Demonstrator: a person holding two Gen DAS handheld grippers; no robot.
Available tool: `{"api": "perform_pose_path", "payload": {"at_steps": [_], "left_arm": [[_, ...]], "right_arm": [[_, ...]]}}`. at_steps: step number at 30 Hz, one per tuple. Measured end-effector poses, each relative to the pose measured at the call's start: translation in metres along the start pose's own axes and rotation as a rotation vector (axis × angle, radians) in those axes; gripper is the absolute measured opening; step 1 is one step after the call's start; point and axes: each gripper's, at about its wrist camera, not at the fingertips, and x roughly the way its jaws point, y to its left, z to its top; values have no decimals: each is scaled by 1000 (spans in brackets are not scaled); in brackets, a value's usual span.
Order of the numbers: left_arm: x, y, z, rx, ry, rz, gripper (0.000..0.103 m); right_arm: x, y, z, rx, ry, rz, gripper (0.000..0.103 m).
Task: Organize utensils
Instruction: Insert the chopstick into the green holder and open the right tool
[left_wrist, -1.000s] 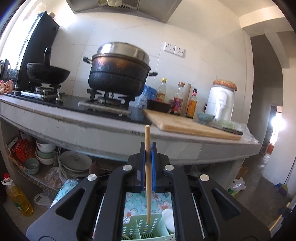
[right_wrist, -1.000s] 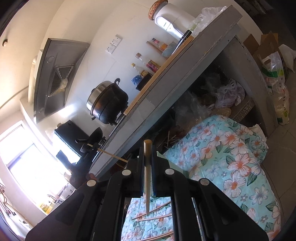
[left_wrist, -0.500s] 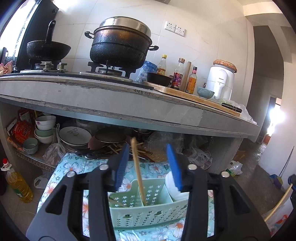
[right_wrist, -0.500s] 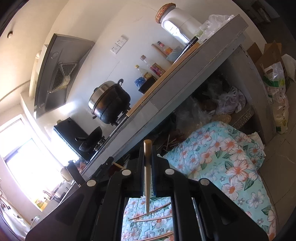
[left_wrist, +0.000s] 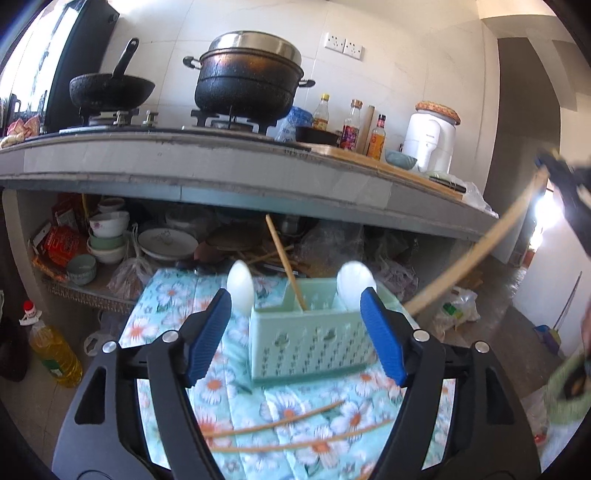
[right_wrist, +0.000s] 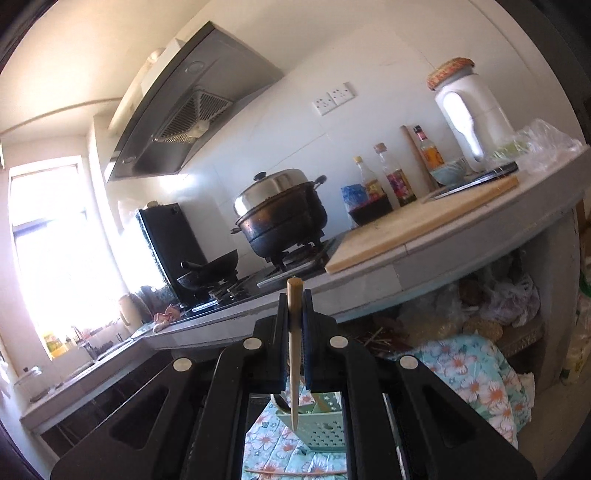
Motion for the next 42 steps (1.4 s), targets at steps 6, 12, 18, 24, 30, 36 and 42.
{"api": "perform_pose_path", "payload": {"at_steps": [6, 12, 18, 24, 30, 36, 42], "left_arm": [[-18, 9, -32, 61, 46, 34, 77], [-28, 24, -40, 87, 40, 71, 80], [-27, 34, -45, 68, 56, 69, 80], [-24, 39, -49, 54, 74, 69, 80], [-24, 44, -50, 43, 84, 77, 80], [-24, 43, -49, 34, 83, 67, 80], [-21, 38, -50, 42, 99, 59, 80]], "right_arm": [[59, 41, 1, -204, 10, -50, 7], [115, 56, -28, -352, 99, -116, 7], [141, 68, -61, -483, 160, -152, 7], [147, 73, -86, -549, 247, -110, 8], [132, 61, -75, -459, 262, -43, 27], [103, 46, -54, -320, 230, 7, 29], [61, 28, -47, -240, 185, 0, 34]]}}
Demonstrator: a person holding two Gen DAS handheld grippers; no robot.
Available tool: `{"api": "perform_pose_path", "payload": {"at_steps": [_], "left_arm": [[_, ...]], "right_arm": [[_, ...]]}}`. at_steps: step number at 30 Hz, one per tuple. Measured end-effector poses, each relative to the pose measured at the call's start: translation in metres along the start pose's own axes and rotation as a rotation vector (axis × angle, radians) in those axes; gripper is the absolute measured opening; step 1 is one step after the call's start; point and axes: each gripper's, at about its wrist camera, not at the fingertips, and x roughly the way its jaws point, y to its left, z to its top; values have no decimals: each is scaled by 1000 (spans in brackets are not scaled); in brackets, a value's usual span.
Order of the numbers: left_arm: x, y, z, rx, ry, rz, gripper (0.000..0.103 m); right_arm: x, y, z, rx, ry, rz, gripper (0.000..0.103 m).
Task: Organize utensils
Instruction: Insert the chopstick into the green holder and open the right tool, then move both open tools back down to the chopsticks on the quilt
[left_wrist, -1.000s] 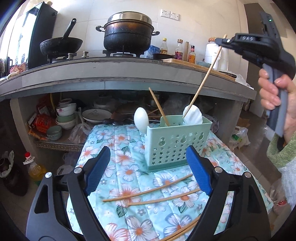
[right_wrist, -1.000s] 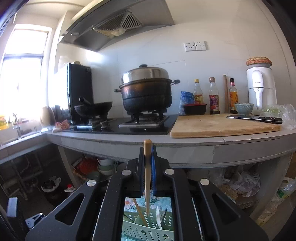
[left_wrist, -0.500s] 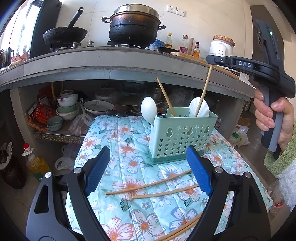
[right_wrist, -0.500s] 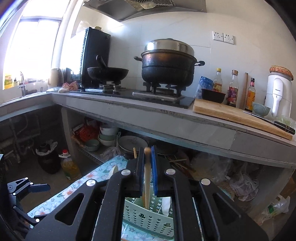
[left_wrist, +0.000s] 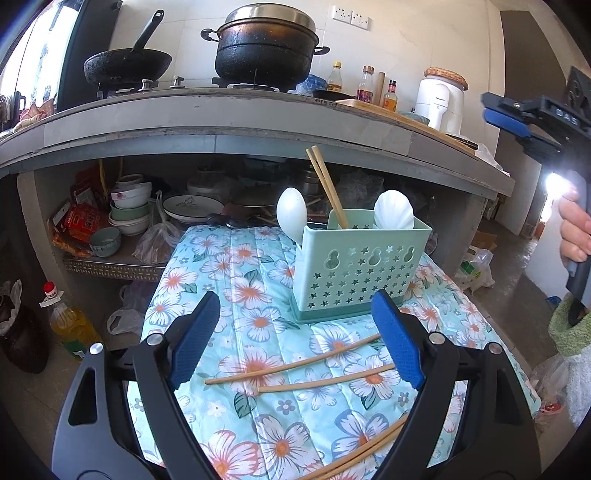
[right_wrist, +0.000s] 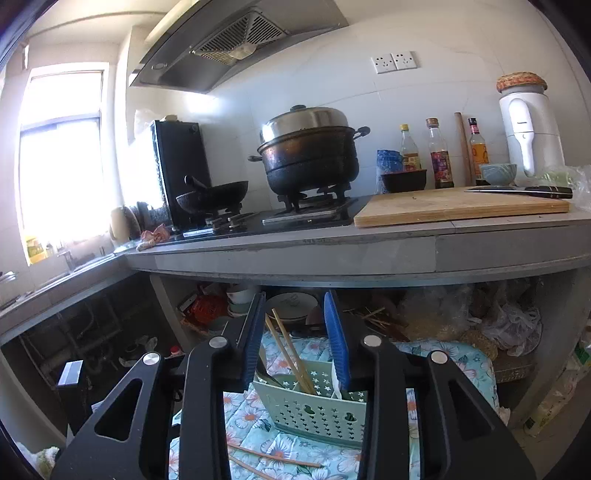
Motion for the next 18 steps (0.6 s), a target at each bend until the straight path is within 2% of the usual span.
{"api": "perform_pose_path", "payload": {"at_steps": [9, 14, 18], "left_arm": [[5, -8, -1, 13, 21, -17, 81], [13, -16, -13, 29, 65, -52, 81], [20, -27, -21, 66, 105, -71, 81]], "right_arm": [[-53, -25, -39, 108, 25, -87, 46], [-63, -52, -85, 263, 128, -165, 46], [-57, -78, -139, 429, 266, -213, 46]]}}
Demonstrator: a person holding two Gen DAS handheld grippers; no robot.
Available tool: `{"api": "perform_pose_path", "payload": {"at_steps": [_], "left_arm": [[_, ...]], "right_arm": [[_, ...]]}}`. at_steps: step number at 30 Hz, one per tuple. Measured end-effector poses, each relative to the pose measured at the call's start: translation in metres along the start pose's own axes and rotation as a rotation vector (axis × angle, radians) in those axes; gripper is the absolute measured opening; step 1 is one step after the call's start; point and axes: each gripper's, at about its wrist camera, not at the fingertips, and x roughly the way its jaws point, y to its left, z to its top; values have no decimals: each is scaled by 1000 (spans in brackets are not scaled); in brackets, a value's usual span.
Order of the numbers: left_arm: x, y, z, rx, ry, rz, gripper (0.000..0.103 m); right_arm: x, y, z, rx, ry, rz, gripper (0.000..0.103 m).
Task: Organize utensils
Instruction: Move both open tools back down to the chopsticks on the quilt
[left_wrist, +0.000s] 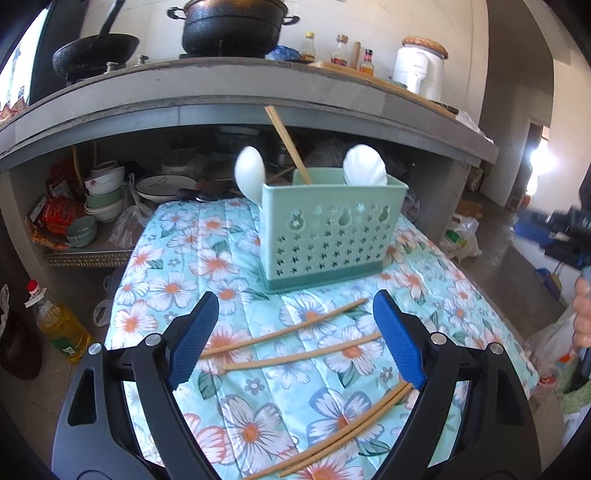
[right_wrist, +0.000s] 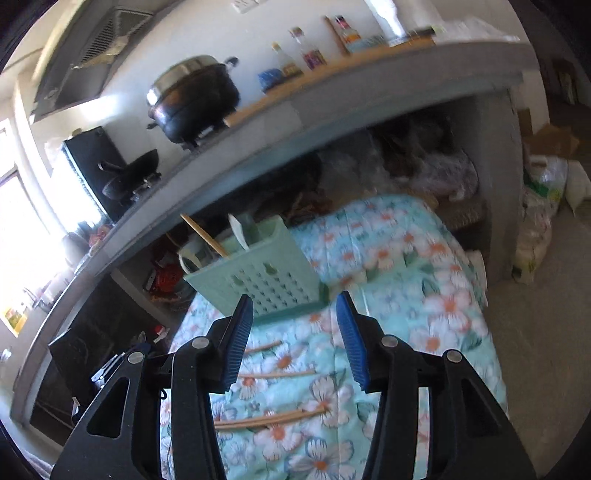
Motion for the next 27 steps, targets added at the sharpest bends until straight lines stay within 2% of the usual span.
{"api": "perform_pose_path", "payload": {"at_steps": [5, 10, 12, 15, 19, 22, 27], "left_arm": [[7, -32, -14, 115, 35, -37, 81], [11, -83, -44, 340, 72, -55, 81], [14, -100, -57, 422, 89, -57, 78], [24, -129, -81, 596, 122, -12, 67], [38, -158, -109, 818, 138, 70, 48], [48, -164, -116, 883, 154, 119, 35], [60, -162, -113, 881, 199, 113, 18]], "right_arm": [[40, -41, -46, 164, 200, -65, 46], [60, -52, -71, 209, 270, -67, 46], [62, -53, -75, 214, 278, -62, 46], [64, -56, -80, 225, 288, -49, 46], [67, -56, -86, 228, 306, -41, 46], [66, -58, -89, 235, 312, -35, 46], [65, -65, -92, 262, 307, -17, 46]]}}
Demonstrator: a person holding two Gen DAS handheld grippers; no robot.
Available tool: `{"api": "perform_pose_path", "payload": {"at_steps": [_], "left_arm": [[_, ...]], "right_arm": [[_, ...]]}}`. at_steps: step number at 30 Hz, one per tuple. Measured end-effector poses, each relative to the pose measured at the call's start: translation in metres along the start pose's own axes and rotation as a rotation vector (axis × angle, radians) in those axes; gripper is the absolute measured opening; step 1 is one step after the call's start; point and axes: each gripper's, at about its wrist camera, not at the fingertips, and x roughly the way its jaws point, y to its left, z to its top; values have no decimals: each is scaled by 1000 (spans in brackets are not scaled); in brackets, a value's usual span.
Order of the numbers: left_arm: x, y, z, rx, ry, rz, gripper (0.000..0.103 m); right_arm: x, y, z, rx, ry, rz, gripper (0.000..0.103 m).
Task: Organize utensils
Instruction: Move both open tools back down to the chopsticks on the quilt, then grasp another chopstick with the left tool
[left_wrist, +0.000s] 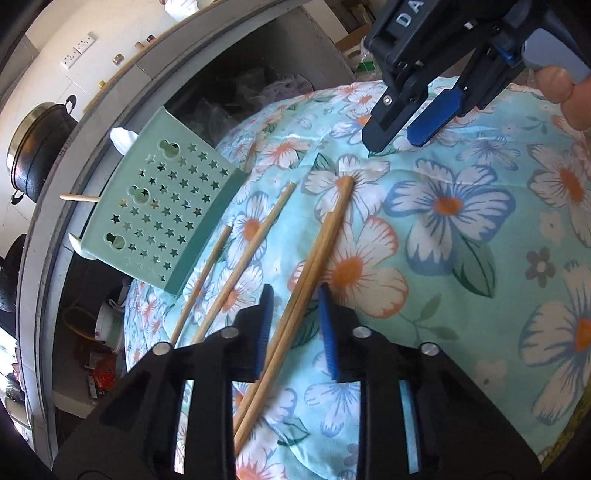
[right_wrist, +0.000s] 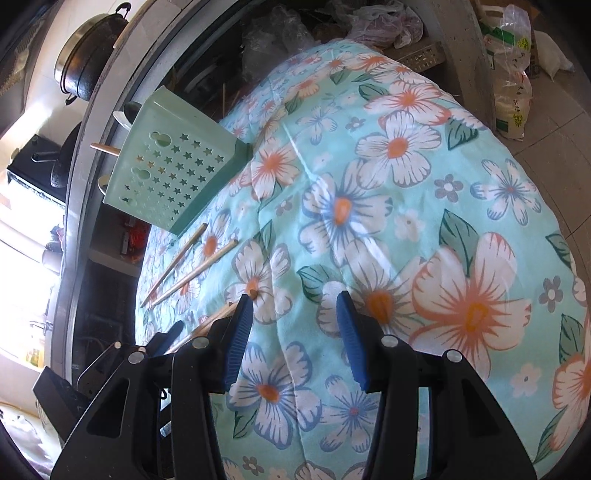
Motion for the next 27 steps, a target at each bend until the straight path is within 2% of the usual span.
{"api": "perform_pose_path", "payload": {"at_steps": [2, 5, 12, 15, 17, 21, 27], "left_arm": [[3, 1, -1, 2, 4, -14, 11], [2, 2, -1, 9, 4, -28, 11], [-21, 15, -1, -60, 14, -154, 10], [-26, 22, -4, -131, 51, -275, 12], [-27, 29, -5, -190, 51, -329, 14], [-25, 39, -3, -281, 40, -394, 21], [-9, 38, 13, -339, 45, -479, 22]], "right_arm": [[0, -2, 0, 6, 0, 5, 46], [-1, -3, 0, 11, -1, 9, 46], [-4, -6, 0, 23, -10, 19, 46], [-6, -7, 0, 26, -13, 23, 46], [-6, -6, 0, 26, -14, 25, 46], [-6, -6, -1, 26, -12, 31, 46], [-6, -6, -1, 34, -10, 37, 46]]}}
